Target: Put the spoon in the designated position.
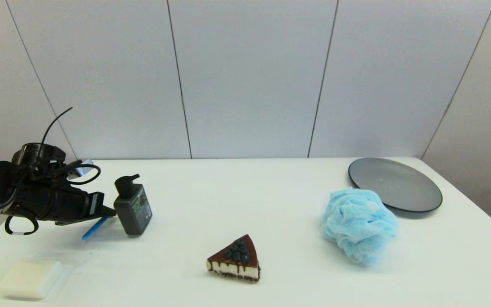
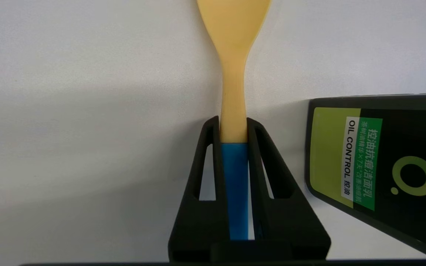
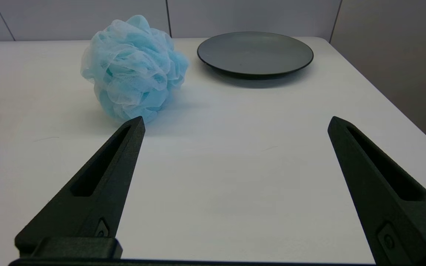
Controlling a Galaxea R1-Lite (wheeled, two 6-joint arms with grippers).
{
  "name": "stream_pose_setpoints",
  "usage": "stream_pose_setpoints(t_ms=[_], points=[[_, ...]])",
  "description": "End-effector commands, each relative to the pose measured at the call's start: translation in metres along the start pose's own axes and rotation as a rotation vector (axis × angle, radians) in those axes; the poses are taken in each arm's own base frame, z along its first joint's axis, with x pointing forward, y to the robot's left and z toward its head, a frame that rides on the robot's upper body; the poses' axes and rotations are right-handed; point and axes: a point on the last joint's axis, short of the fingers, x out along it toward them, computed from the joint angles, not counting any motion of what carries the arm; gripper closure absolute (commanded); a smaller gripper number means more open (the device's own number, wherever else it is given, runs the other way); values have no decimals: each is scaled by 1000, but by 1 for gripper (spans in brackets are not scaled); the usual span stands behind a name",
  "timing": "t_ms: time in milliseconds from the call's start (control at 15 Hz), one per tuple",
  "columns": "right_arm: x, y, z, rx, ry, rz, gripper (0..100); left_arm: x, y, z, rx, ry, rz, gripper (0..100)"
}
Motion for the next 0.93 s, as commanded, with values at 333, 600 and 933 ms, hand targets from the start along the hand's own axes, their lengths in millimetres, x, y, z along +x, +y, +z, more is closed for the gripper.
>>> stream_pose_setpoints(t_ms=[333, 600, 933], points=[[0, 0, 0, 2, 1, 0, 0, -1, -2, 0, 7, -1, -4, 0], [0, 0, 0, -1, 1, 0, 0, -3, -2, 2, 19, -19, 5, 0], [0, 0, 0, 2, 1, 0, 0, -30, -7, 12, 52, -122, 158, 0]])
